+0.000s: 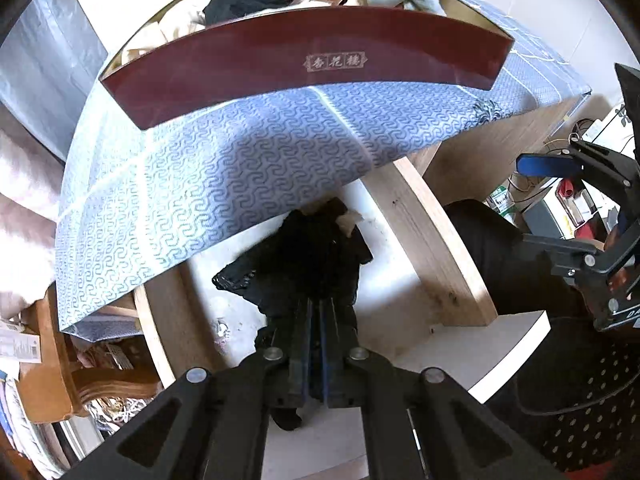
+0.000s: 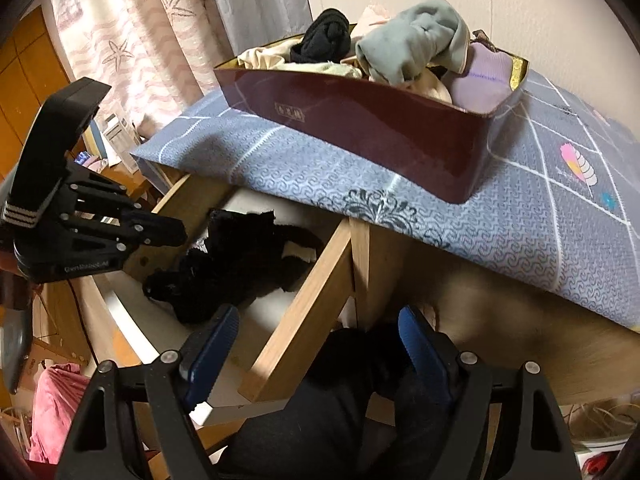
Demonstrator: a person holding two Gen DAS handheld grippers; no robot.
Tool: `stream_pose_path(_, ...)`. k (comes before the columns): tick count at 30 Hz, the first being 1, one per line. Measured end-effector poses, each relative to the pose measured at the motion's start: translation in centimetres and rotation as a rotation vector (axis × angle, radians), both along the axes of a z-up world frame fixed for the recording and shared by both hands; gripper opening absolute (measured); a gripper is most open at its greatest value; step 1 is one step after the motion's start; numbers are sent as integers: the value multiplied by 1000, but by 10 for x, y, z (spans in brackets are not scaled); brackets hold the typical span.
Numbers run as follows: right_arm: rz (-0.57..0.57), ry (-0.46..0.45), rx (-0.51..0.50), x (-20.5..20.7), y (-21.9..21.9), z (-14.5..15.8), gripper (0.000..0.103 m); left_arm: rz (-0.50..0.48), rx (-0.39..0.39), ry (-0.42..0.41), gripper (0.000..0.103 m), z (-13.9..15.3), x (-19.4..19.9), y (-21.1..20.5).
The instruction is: Take underwear out of drawer
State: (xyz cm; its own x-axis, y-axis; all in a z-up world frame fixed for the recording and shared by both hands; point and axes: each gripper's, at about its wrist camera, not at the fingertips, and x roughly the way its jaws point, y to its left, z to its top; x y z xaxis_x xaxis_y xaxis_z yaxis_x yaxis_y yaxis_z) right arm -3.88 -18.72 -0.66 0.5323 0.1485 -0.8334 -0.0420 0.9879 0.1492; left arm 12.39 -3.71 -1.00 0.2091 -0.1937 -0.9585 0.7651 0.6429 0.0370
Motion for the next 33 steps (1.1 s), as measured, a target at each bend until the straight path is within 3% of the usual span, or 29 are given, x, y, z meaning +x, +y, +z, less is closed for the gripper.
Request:
stream_pose_path(2,0,-4,2,0,0,2,83,-9,48,-16,4,28,11,-14)
stream_pose_path(5,13,2,4,-2,2,3,83,-14,86,-5,14,24,-2,-21)
stream_pose_path(8,92,-20,-18,6,13,13,83,13,52,-18,18,20,-7,-14)
stream_pose_path(12,180,-30,-94,31,33,22,85,192,-13,-91,31,38,-3,18)
stream_pose_path(17,344,109,-80,71,72,3,85,420,-106,-138,33,44,-11,59)
stream_pose_path(20,436,173,-155,92,99,-15,85,466,-133,-149,33,50,-18,71)
stream_pose_path(25,465,255,-241,108,121,-40,82,447,-94,-118,33,16,-14,73)
stream_pose_path(29,454,259,-343,109,134,-56,82,451,-92,-110,33,-3,-5,76)
stream_pose_path(32,489,322,-365,117,138,-72,85,473,-130,-114,33,-11,-1,82)
stream_pose_path(33,513,346,-386,120,140,-79,90,480,-134,-115,33,-12,0,82)
